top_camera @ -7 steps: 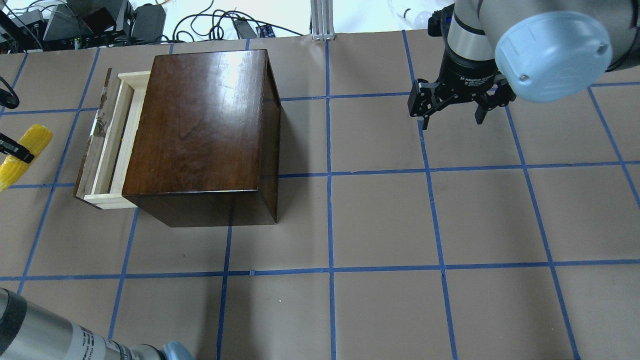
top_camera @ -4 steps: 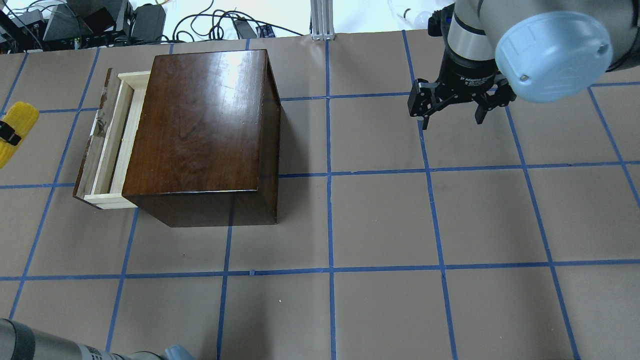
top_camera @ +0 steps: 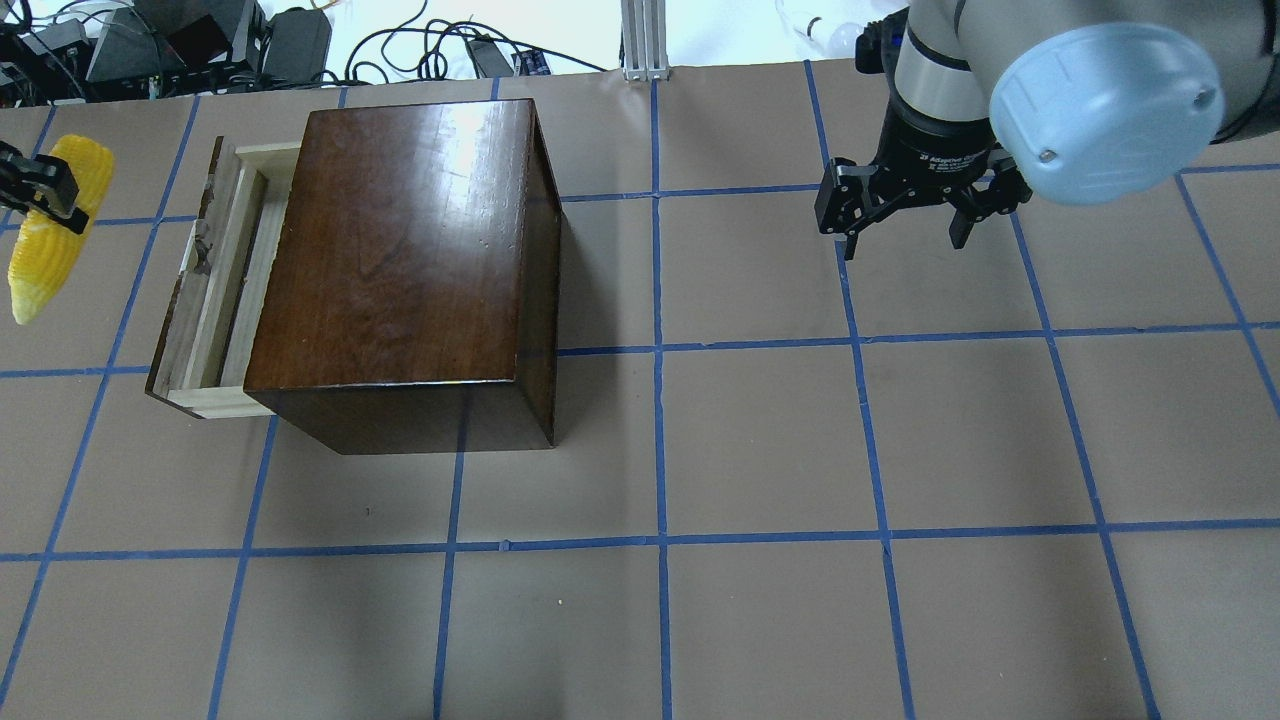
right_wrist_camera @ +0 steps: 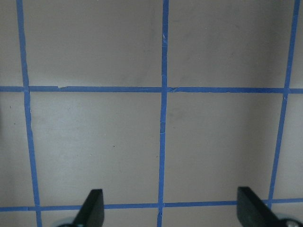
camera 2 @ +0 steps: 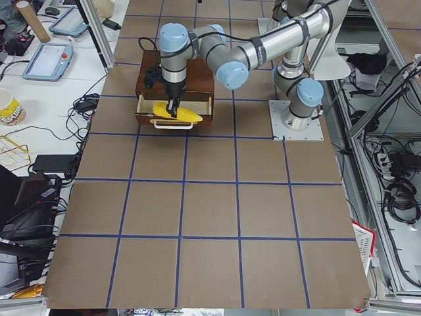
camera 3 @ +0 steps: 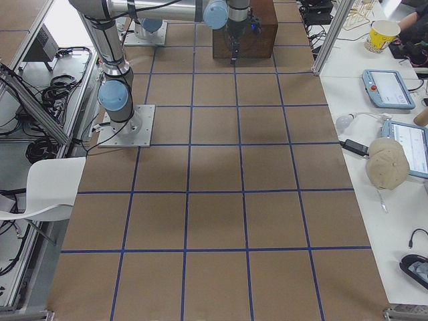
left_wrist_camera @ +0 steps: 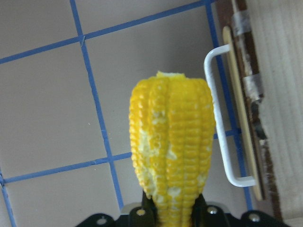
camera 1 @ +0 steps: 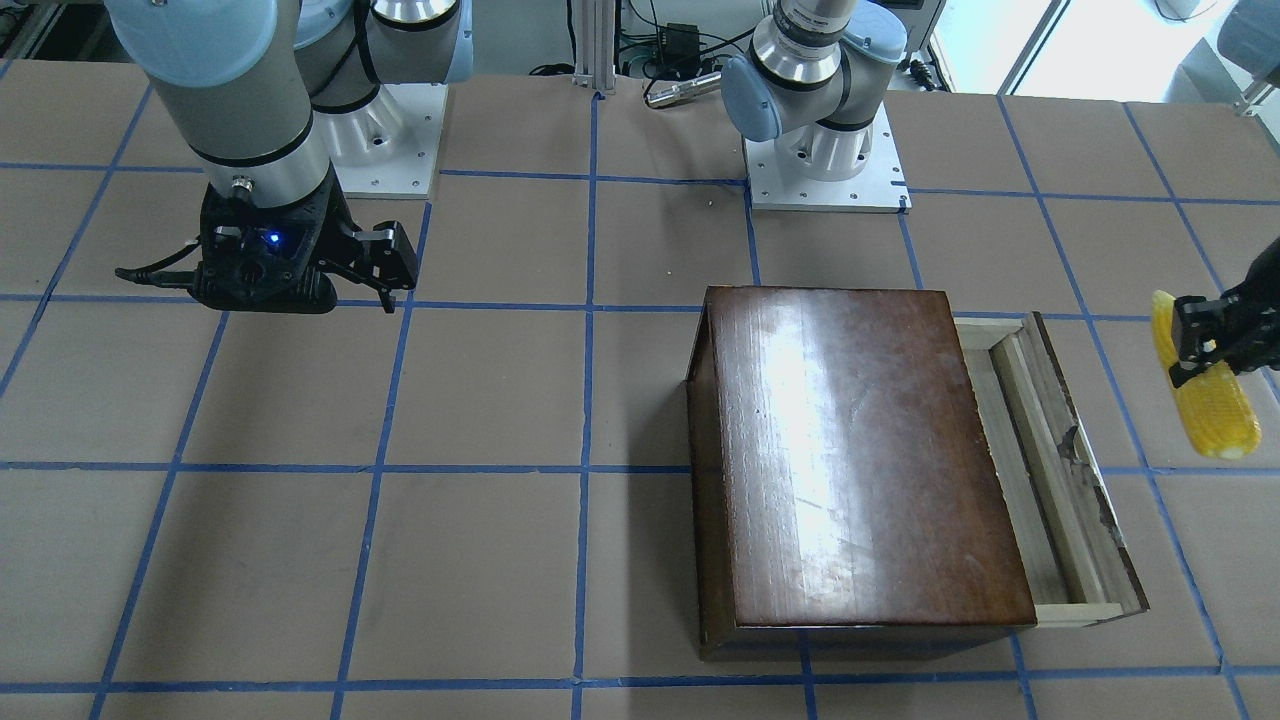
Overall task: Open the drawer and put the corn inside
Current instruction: 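Lift the corn and carry it over the open drawer with the left gripper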
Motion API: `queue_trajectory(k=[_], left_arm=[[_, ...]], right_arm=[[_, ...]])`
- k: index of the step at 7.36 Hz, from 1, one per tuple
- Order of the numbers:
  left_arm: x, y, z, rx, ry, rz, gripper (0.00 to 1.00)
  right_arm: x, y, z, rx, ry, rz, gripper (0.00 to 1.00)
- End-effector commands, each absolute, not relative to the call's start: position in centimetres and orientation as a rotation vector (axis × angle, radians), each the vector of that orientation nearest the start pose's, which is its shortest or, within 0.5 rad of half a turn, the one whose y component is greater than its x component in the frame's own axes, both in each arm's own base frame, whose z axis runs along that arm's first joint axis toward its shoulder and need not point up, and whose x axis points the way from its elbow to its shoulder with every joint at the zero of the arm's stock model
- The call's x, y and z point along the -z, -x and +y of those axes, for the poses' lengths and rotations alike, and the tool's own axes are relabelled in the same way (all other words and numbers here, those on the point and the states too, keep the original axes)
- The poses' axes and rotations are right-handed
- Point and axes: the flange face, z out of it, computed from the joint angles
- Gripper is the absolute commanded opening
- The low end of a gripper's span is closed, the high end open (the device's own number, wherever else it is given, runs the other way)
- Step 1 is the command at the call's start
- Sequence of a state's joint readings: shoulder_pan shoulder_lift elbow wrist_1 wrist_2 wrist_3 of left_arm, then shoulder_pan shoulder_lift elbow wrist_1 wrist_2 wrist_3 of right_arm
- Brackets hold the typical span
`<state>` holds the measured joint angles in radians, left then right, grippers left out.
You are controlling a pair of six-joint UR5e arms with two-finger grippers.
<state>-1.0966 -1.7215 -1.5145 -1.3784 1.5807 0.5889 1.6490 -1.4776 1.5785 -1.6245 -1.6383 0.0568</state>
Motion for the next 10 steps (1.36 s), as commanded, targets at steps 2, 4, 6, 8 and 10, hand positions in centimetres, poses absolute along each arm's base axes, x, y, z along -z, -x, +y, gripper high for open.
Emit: queue_trajectory(k=[2, 4, 6, 8, 10], left_arm=[[-43.8, -7.4, -57.3, 0.038, -0.038, 3.122, 0.00], [-41.2, -6.7, -57.6, -0.012, 0.046, 3.152, 0.00], [-39.0, -6.9, -58.5, -0.070, 0.046, 3.162, 0.00], [-36.6, -6.9, -58.7, -0.137, 0.057, 3.174, 0.00], [-35.8, -7.0, -58.8, -0.138, 0.029, 3.169, 0.00]], right_arm=[[-44.2, -16.7, -51.3, -0.069, 0.037, 3.211, 1.00], [-44.2, -16.7, -51.3, -0.069, 0.037, 3.211, 1.00], [-44.3, -16.7, -51.3, -0.066, 0.037, 3.211, 1.00], [-44.3, -16.7, -51.3, -0.066, 0.037, 3.211, 1.00], [-44.2, -16.7, -51.3, -0.069, 0.037, 3.211, 1.00]])
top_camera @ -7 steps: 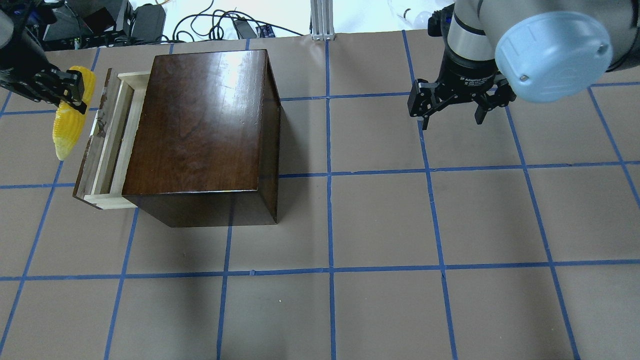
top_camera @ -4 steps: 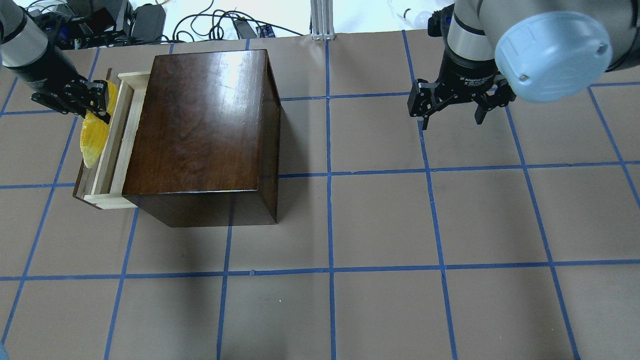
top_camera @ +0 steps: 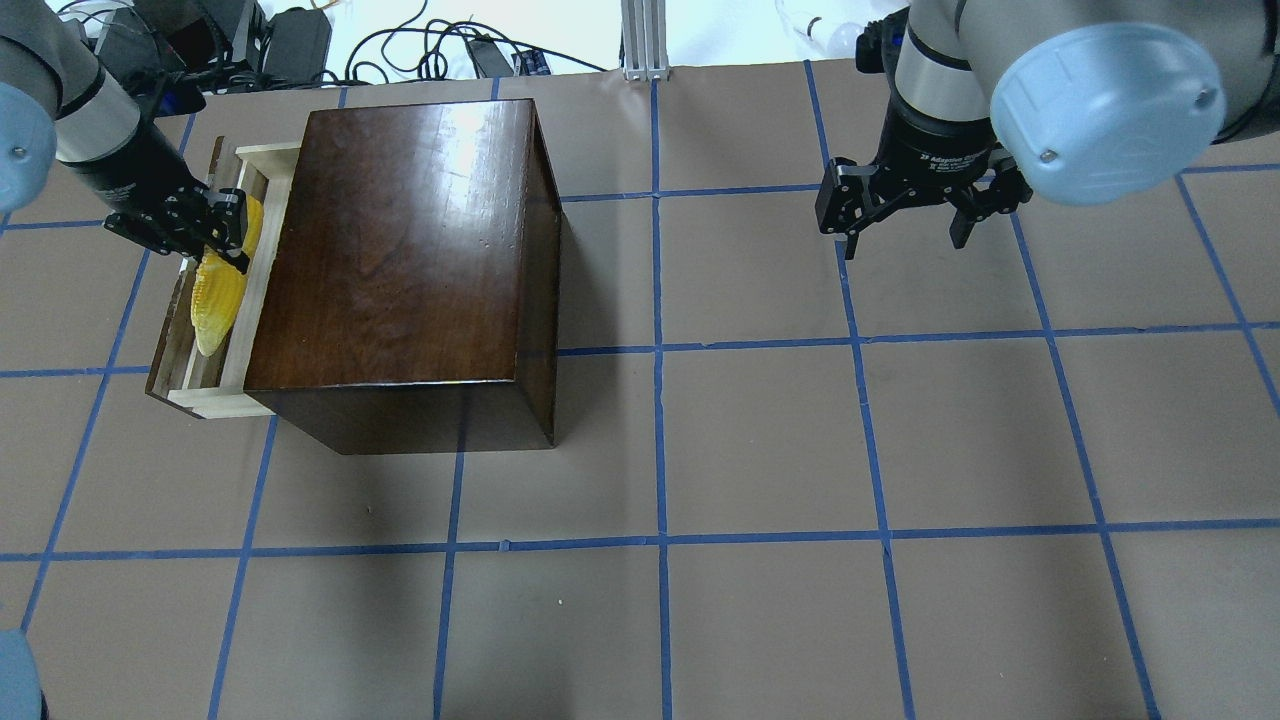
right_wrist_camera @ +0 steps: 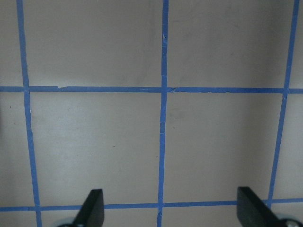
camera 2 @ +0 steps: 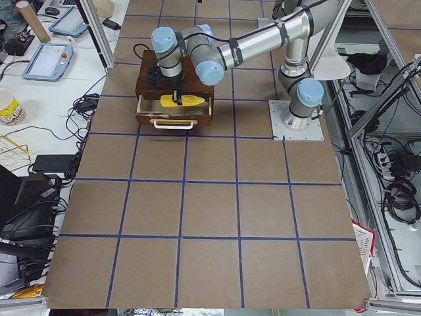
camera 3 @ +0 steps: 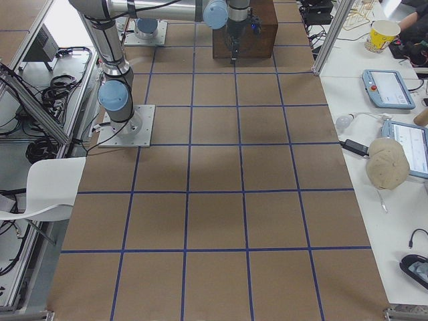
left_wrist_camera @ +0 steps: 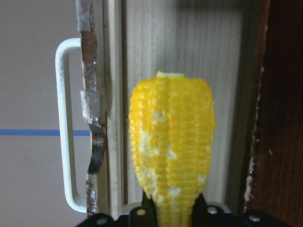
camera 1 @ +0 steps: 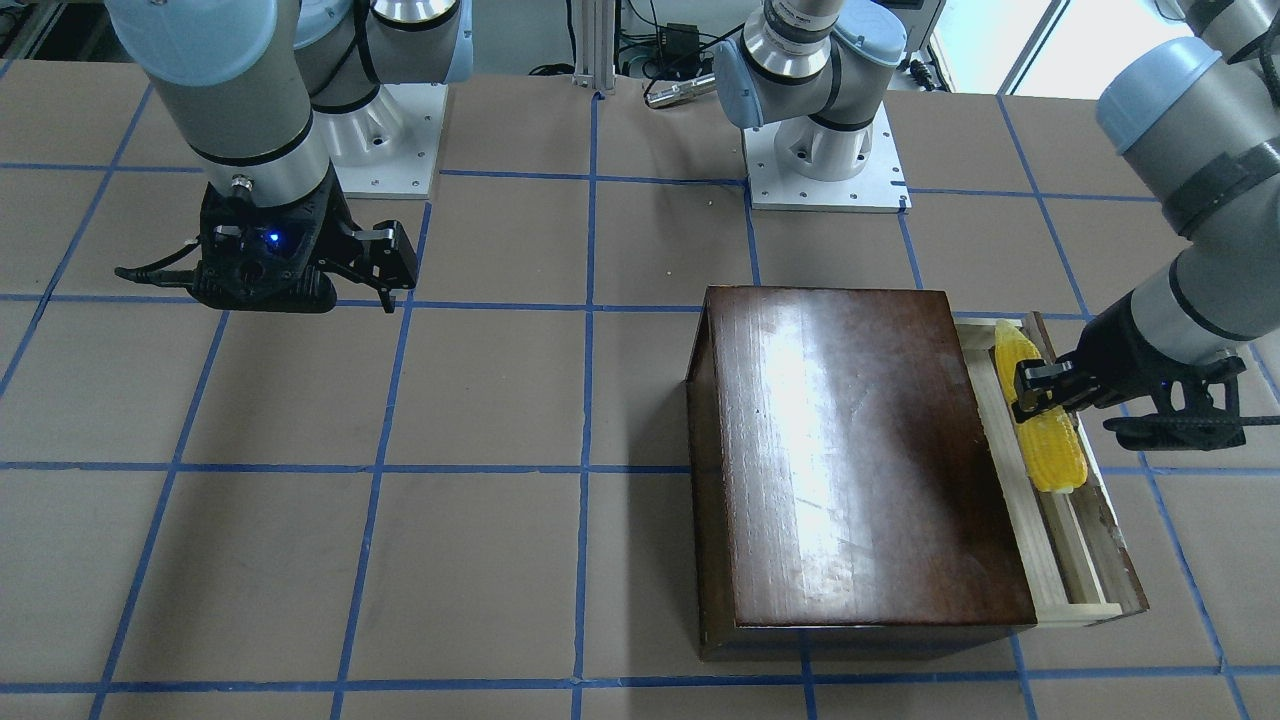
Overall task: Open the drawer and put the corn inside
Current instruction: 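Lower the corn into the drawer and open the left gripper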
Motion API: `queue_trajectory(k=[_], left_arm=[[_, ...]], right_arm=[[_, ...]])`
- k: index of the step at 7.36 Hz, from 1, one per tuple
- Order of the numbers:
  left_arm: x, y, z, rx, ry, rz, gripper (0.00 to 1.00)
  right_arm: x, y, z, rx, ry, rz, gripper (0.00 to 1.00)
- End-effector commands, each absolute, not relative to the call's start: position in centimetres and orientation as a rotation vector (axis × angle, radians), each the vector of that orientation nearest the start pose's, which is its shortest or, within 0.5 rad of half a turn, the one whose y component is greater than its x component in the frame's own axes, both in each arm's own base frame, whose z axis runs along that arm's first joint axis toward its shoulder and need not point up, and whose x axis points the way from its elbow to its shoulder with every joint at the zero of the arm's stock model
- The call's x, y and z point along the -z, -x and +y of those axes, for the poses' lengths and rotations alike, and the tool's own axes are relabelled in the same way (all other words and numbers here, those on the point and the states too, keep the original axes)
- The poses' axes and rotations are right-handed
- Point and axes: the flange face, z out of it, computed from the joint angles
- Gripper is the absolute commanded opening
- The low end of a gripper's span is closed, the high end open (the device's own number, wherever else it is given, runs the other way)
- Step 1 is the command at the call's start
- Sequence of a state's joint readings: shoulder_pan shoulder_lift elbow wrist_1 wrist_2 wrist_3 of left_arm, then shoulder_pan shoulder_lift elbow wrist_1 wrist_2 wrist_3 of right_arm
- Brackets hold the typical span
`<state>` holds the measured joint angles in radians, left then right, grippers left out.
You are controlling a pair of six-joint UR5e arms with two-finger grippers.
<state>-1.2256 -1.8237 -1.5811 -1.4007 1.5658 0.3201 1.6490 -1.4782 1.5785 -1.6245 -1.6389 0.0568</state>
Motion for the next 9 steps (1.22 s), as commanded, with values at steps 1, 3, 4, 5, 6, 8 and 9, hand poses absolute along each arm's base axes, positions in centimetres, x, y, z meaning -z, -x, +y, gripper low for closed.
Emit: queue_trajectory(k=[1, 3, 4, 5, 6, 8, 9], left_arm=[[-35.7, -7.1, -58.8, -0.135, 0.031, 3.165, 0.00], [-35.5, -7.0, -58.8, -0.138, 0.025, 3.174, 0.89], [-35.8, -7.0, -58.8, -0.132, 0.025, 3.171, 0.93], [-36.2, -7.2, -58.9, -0.120, 0.027, 3.169, 0.95], [-37.3, -7.3, -58.6, -0.097, 0.029, 3.160, 0.96], [-40.3, -6.1, -57.7, -0.041, 0.012, 3.150, 0.97], [-43.2, -4.9, -56.5, -0.021, 0.019, 3.151, 0.97]], right_arm=[[-44.3, -16.7, -51.3, -0.066, 0.037, 3.213, 1.00], [-44.3, -16.7, -51.3, -0.066, 0.037, 3.211, 1.00], [-44.2, -16.7, -51.3, -0.069, 0.037, 3.213, 1.00], [-44.2, -16.7, -51.3, -0.069, 0.037, 3.213, 1.00], [-44.2, -16.7, -51.3, -0.066, 0.037, 3.213, 1.00], [-44.2, -16.7, -51.3, -0.069, 0.037, 3.211, 1.00], [-44.3, -16.7, -51.3, -0.066, 0.037, 3.213, 1.00]])
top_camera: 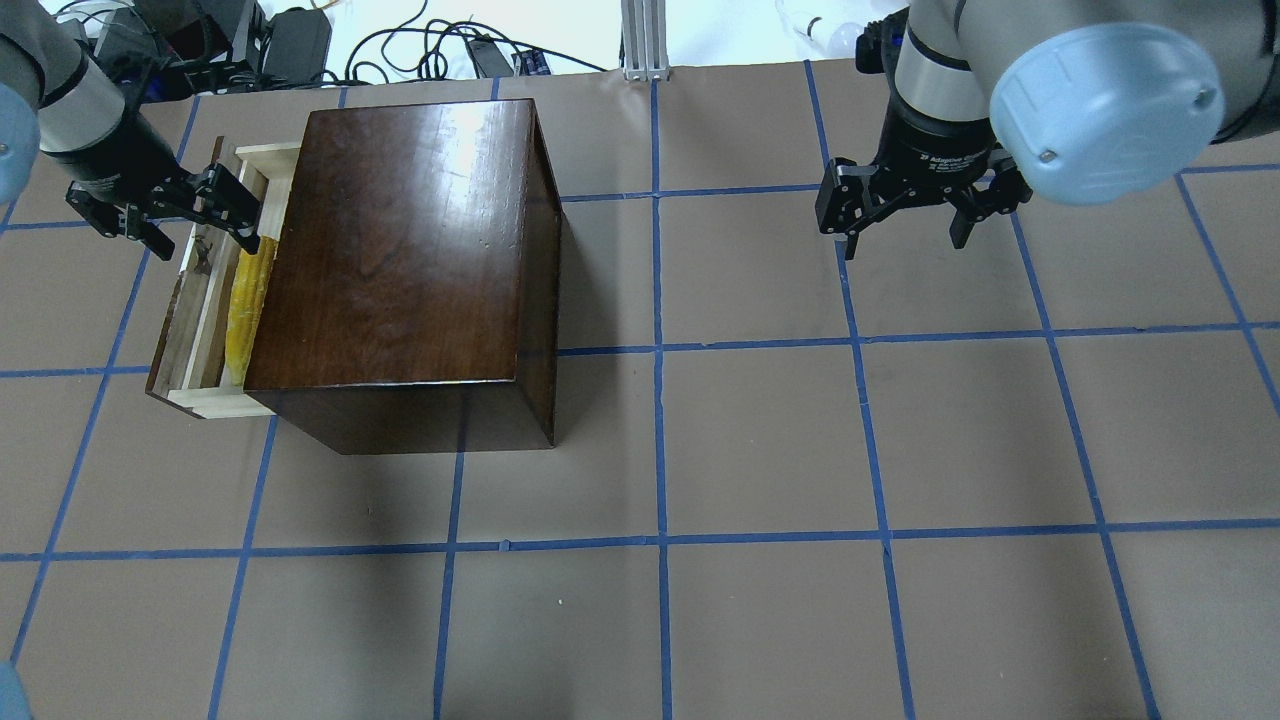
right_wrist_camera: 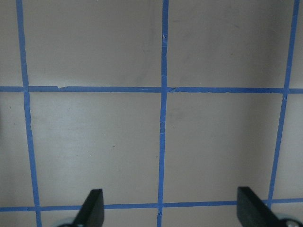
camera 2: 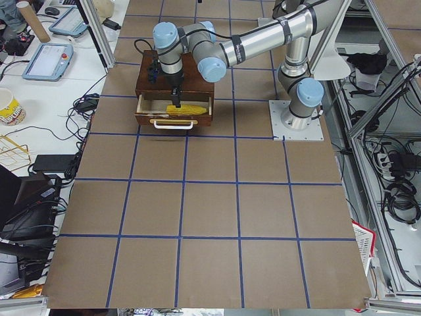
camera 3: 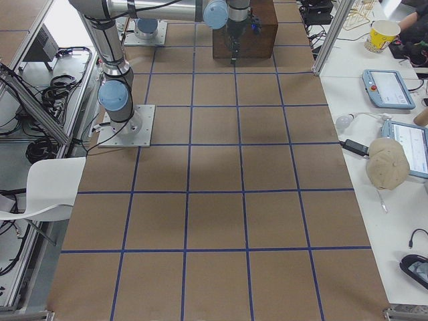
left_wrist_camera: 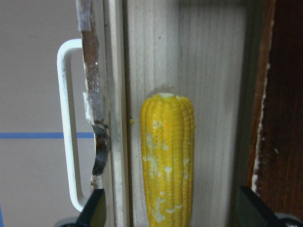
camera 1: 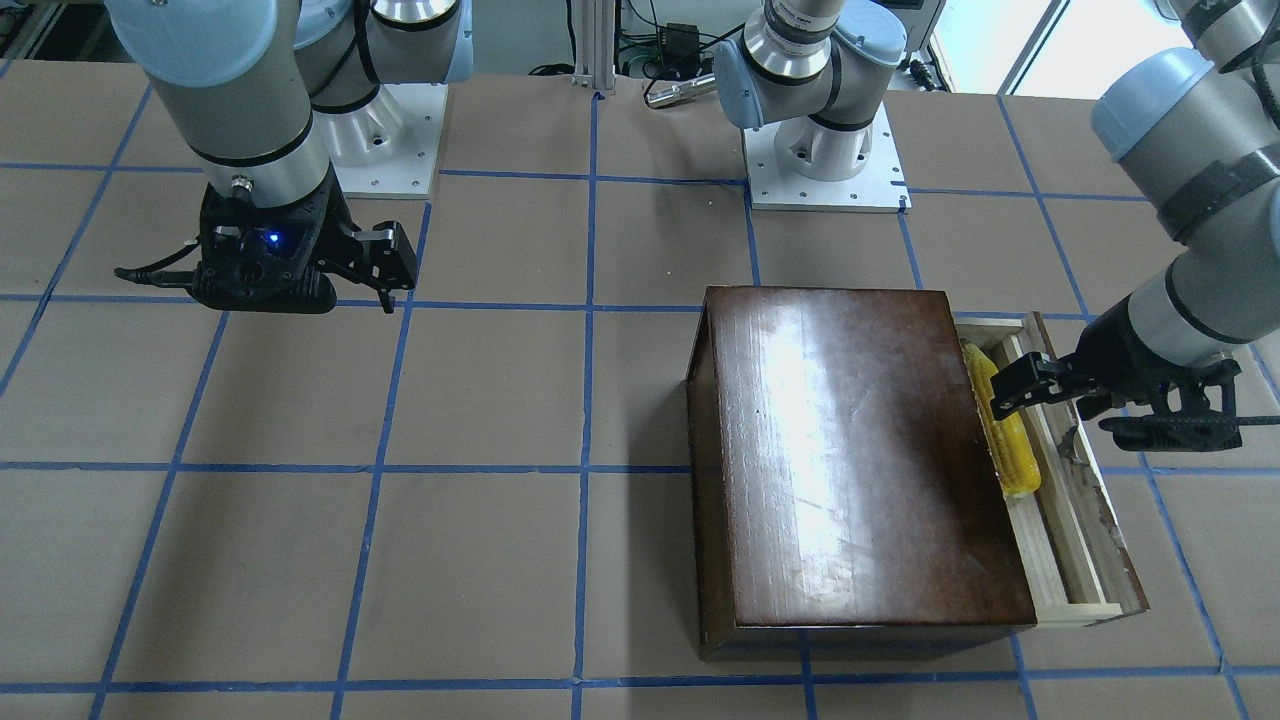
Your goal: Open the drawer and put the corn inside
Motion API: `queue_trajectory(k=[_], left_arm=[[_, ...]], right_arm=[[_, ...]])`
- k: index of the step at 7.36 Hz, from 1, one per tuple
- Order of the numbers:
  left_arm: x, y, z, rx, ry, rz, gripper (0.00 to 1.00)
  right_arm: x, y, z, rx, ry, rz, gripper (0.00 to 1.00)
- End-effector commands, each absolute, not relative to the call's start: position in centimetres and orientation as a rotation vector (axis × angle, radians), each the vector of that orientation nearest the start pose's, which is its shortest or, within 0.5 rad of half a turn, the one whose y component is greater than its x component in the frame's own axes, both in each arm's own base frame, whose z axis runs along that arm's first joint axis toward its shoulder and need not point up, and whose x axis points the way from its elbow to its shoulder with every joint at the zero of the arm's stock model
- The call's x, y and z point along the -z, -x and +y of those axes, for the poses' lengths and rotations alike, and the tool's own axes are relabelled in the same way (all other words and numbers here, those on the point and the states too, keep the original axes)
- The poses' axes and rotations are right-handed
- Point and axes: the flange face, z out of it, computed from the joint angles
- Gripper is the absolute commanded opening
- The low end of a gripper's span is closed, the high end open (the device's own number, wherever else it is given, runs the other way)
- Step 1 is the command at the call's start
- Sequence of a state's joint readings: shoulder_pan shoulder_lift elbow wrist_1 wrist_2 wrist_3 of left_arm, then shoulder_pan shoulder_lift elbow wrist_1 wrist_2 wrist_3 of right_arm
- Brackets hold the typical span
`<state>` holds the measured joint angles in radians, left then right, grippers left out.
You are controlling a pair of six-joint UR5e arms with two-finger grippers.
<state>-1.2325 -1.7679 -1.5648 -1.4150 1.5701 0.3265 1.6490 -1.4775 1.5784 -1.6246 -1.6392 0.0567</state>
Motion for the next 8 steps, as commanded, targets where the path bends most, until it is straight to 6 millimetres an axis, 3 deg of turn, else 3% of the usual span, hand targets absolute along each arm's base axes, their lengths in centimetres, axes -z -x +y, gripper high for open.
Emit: queue_trajectory(k=[1, 3, 5, 6, 8], left_arm=[[-46.2, -2.1, -55.0, 0.014, -0.040, 3.145, 0.97], [-50.1, 6.0, -51.6, 0.101, -0.062, 3.127, 1.00], [-50.6, 14.2, -49.1, 0.104, 0.002, 3.138, 1.00], [-50.8, 16.9, -48.2, 0.108, -0.062, 3.140, 1.00], [-51.8, 17.7, -47.9, 0.142, -0.087, 3.146, 1.00]], right_arm=[[-44.2, -16.7, -51.3, -0.069, 0.037, 3.213, 1.00], [-44.3, -16.7, -51.3, -0.066, 0.037, 3.211, 1.00], [-44.3, -16.7, -51.3, -0.066, 0.037, 3.211, 1.00], [-44.4, -16.7, -51.3, -0.064, 0.037, 3.211, 1.00], [-44.4, -16.7, -51.3, -0.064, 0.037, 3.211, 1.00]])
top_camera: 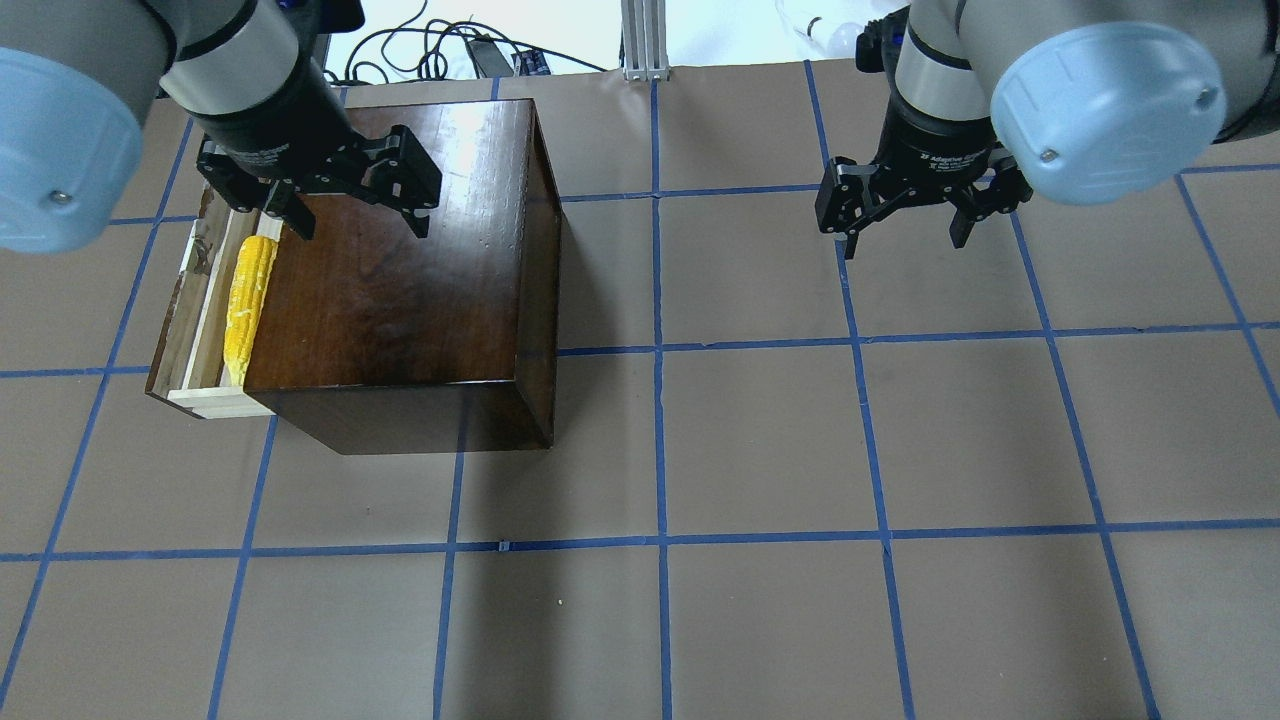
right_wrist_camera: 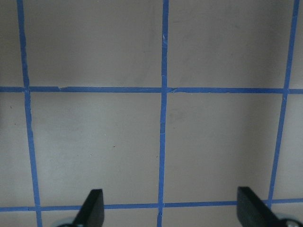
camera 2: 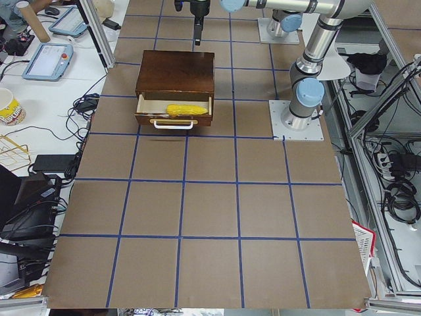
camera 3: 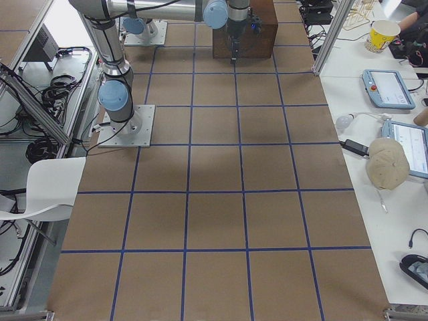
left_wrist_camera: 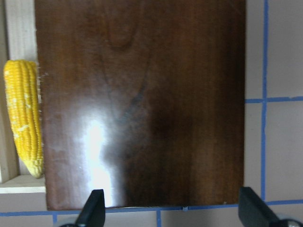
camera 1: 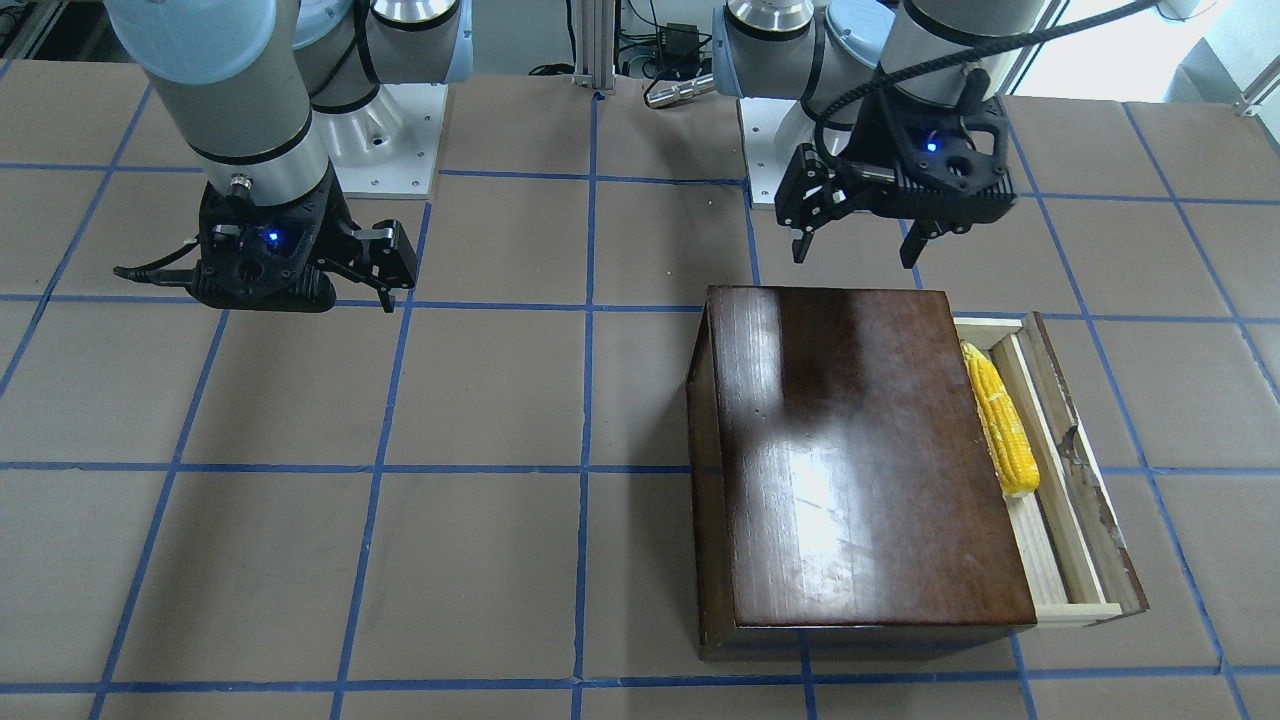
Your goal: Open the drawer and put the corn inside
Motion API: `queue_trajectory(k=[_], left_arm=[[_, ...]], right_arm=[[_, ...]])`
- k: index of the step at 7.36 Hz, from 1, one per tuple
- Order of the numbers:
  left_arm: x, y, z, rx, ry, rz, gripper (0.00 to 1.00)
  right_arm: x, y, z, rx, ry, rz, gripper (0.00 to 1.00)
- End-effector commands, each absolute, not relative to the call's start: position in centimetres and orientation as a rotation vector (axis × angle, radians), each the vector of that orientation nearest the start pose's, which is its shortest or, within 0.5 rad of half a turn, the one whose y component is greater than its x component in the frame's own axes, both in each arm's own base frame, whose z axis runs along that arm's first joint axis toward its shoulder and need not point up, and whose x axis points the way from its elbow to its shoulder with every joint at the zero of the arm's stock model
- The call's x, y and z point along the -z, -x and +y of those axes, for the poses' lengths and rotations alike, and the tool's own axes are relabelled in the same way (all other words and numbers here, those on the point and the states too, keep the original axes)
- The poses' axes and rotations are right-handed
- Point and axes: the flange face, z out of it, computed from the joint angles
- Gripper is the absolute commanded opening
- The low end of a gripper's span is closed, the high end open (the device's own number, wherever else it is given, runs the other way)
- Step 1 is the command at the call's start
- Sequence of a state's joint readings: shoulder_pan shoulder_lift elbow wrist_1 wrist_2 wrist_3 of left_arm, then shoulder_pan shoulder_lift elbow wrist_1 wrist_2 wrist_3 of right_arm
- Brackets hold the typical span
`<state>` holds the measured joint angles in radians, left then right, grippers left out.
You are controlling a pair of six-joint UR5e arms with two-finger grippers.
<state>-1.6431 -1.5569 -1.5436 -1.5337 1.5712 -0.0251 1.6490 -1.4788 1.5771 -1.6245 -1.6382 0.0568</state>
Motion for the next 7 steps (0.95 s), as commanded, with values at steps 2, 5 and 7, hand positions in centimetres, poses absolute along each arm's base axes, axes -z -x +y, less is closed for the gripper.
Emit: queue_trajectory(k=[2, 5, 7], left_arm=[[-52.6, 16.0, -48.9, 0.149, -0.079, 3.137, 1.00], [-52.3, 14.2, -48.7, 0.068, -0.072, 3.135, 1.00], [-51.9, 14.2, -49.0, 0.043, -0.074, 3.133, 1.00]], right_arm=[[-44.4, -16.7, -51.3, -0.064, 0.037, 3.213, 1.00], [-44.4, -16.7, -51.3, -0.064, 0.037, 3.213, 1.00], [-44.4, -16.7, -51.3, -0.064, 0.037, 3.211, 1.00]])
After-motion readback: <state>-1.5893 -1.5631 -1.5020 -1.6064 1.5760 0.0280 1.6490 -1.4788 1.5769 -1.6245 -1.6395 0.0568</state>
